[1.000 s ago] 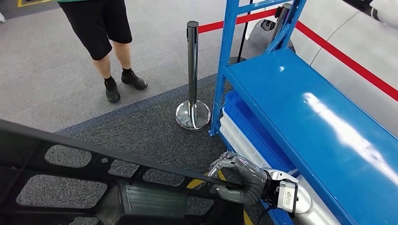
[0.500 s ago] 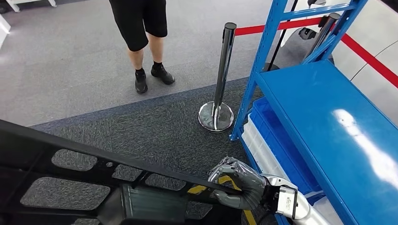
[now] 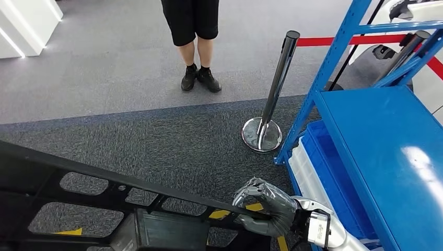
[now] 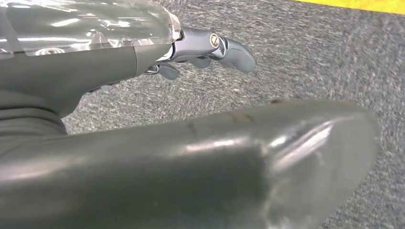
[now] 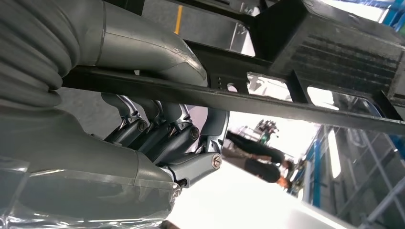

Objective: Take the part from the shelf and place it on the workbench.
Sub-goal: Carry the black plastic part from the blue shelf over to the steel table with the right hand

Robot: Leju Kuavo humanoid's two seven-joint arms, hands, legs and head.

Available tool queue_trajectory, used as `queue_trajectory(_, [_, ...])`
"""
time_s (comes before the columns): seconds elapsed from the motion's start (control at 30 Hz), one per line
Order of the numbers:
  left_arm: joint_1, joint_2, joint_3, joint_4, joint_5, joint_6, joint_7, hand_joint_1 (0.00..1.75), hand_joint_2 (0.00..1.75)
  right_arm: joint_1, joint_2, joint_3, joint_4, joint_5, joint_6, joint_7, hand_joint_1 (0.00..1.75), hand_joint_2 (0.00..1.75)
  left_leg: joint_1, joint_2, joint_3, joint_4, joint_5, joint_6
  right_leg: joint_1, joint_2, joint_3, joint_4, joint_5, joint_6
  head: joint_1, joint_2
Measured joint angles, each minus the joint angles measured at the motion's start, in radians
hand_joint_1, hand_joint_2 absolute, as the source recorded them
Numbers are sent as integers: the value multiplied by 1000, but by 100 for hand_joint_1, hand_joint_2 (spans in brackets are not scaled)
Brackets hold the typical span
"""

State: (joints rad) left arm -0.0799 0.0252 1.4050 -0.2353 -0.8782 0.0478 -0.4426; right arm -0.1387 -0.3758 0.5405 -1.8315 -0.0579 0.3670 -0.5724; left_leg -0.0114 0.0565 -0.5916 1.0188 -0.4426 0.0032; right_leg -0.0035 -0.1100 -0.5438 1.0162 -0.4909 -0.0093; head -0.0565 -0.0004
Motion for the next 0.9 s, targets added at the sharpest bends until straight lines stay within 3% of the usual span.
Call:
queue_trajectory(0.07, [1, 0, 1, 0, 5, 0, -5, 0, 0, -1, 0, 3, 0, 2, 0, -14, 169, 175, -2, -22, -1, -6, 4, 12, 2, -17, 2, -1, -3, 9, 0, 0])
queue_trajectory(0.1, [2, 0, 2, -1, 8, 1, -10, 0, 0, -3, 0, 5, 2, 2, 1, -23, 169, 175, -1, -32, 0, -10, 7, 17, 0, -10, 2, 4, -10, 13, 0, 0])
queue_trajectory(0.17, [1, 0, 7, -2, 15, 0, -19, 0, 0, -9, 0, 10, 6, 1, 3, -43, 169, 175, 5, -53, 5, -18, 13, 27, -5, 40, -23, 65, -50, 20, 0, 0])
queue_trajectory(0.23, [-4, 0, 11, -2, 19, -2, -24, 0, 0, -13, 1, 14, 14, -4, 3, -55, 169, 175, 6, -74, 4, -19, 15, 32, -9, 91, -85, 192, -112, 21, 0, 0])
queue_trajectory(0.27, [-6, 0, 12, -2, 19, -3, -26, 0, 0, -13, 2, 16, 19, -7, 2, -57, 169, 175, 6, -86, 4, -18, 15, 33, -9, 99, -114, 250, -130, 21, 0, 0])
queue_trajectory(0.3, [-6, 0, 13, -2, 18, -5, -29, 0, 0, -14, 2, 18, 26, -10, -1, -58, 169, 175, 6, -99, 3, -17, 15, 33, -10, 102, -130, 277, -129, 21, 0, 0])
queue_trajectory(0.33, [-6, 0, 13, -2, 15, -6, -31, 0, 0, -14, 2, 21, 33, -12, -7, -58, 169, 175, 6, -114, 4, -15, 15, 33, -10, 104, -128, 267, -107, 19, 0, 0])
queue_trajectory(0.37, [-5, 0, 13, -2, 12, -8, -32, 0, 0, -15, 2, 22, 39, -12, -15, -59, 169, 175, 6, -127, 4, -13, 14, 32, -11, 109, -108, 219, -71, 17, 0, 0])
queue_trajectory(0.43, [-5, 0, 13, -2, 4, -12, -33, 0, 0, -18, 2, 24, 47, -12, -31, -62, 169, 175, 6, -152, 1, -5, 12, 26, -15, 145, -52, 87, -8, 14, 0, 0])
queue_trajectory(0.5, [-6, 1, 13, -2, -2, -13, -31, 0, 0, -20, 2, 26, 53, -8, -45, -67, 169, 175, 7, -172, -9, 1, 12, 15, -17, 176, -26, 22, 8, 12, 0, 0])
queue_trajectory(0.57, [-4, 3, 12, -3, -7, -14, -29, 0, 0, -20, 2, 27, 58, 2, -61, -69, 169, 175, 11, -192, -18, 1, 16, 1, -14, 167, -26, 16, 8, 7, 0, 0])
queue_trajectory(0.6, [-1, 2, 12, -3, -10, -15, -28, 0, 0, -21, 1, 27, 59, 10, -69, -69, 169, 175, 12, -184, -22, 6, 13, -5, -13, 156, -24, 12, 11, 1, 0, 0])
queue_trajectory(0.67, [-1, 2, 12, -3, -14, -17, -29, 0, 0, -22, -3, 29, 60, 23, -82, -68, 169, 175, 11, -133, -46, 56, -20, -16, -13, 131, -19, 3, 14, -11, 0, 0])
queue_trajectory(0.73, [-6, 1, 10, -3, -16, -19, -30, 0, 0, -23, -6, 31, 62, 30, -88, -66, 169, 175, 11, -81, -100, 175, -82, -24, -8, 104, -17, 1, 13, -18, 0, 0])
queue_trajectory(0.8, [-10, 0, 7, -3, -18, -22, -30, 0, 0, -24, -6, 35, 66, 38, -90, -62, 169, 175, 14, -69, -148, 274, -116, -27, -3, 75, -17, 2, 11, -20, 0, 0])
queue_trajectory(0.83, [-10, -1, 6, -3, -18, -25, -31, 0, 0, -26, -6, 37, 69, 43, -91, -60, 169, 175, 14, -66, -147, 276, -106, -27, -2, 61, -16, 2, 9, -21, 0, 0])
queue_trajectory(0.9, [-10, -1, 6, -3, -17, -32, -32, 0, 0, -32, -6, 42, 73, 52, -96, -56, 169, 175, 12, -52, -88, 168, -46, -20, 0, 37, -12, 2, 5, -19, 0, 0])
